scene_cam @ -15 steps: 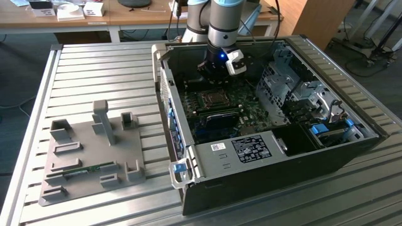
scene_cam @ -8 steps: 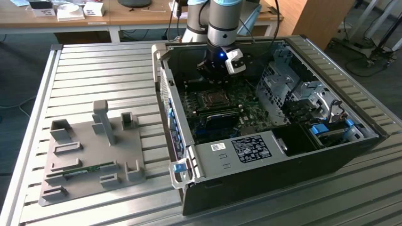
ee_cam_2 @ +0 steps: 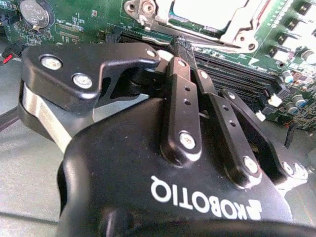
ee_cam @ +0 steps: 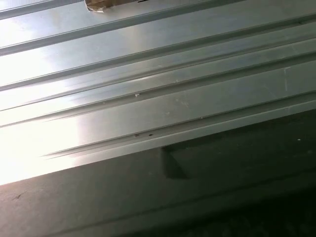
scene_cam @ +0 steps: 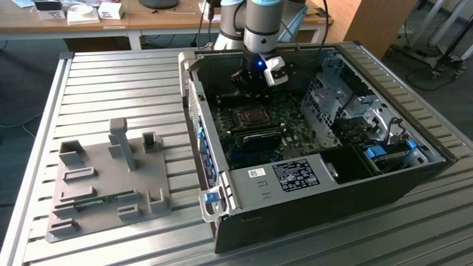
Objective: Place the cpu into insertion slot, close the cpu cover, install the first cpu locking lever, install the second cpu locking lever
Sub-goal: 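Install the first cpu locking lever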
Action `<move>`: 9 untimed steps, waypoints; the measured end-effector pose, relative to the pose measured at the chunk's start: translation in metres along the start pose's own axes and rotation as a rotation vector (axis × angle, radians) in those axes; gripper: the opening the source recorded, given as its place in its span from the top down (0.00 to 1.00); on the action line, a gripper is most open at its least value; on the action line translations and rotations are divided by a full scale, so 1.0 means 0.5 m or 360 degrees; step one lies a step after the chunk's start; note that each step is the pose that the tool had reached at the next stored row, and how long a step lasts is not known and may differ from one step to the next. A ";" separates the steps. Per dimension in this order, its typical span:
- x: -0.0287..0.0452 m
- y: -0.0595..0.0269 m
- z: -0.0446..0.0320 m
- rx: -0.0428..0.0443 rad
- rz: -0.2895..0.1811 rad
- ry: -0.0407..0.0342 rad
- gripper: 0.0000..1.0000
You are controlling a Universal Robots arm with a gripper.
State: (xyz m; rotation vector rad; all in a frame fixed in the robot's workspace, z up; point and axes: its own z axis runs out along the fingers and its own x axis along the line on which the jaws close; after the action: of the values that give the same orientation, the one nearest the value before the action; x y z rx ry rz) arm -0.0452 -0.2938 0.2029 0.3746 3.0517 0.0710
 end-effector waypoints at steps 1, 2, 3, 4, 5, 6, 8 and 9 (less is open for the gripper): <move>0.000 0.000 0.000 0.0000 0.0001 0.0000 0.89; 0.000 0.001 0.000 0.0000 0.0001 0.0000 0.89; 0.000 0.001 0.000 0.0000 0.0002 0.0000 0.89; 0.000 0.001 0.000 0.0000 0.0003 0.0000 0.89; 0.000 0.001 0.000 0.0000 0.0007 -0.0001 0.89; 0.000 0.002 0.000 0.0000 0.0015 -0.0001 0.89; 0.000 0.002 0.000 0.0002 0.0036 -0.0002 0.89; 0.001 0.002 0.000 0.0002 0.0046 -0.0002 0.89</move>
State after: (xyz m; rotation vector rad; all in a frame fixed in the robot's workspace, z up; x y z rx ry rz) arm -0.0452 -0.2929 0.2029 0.4185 3.0453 0.0699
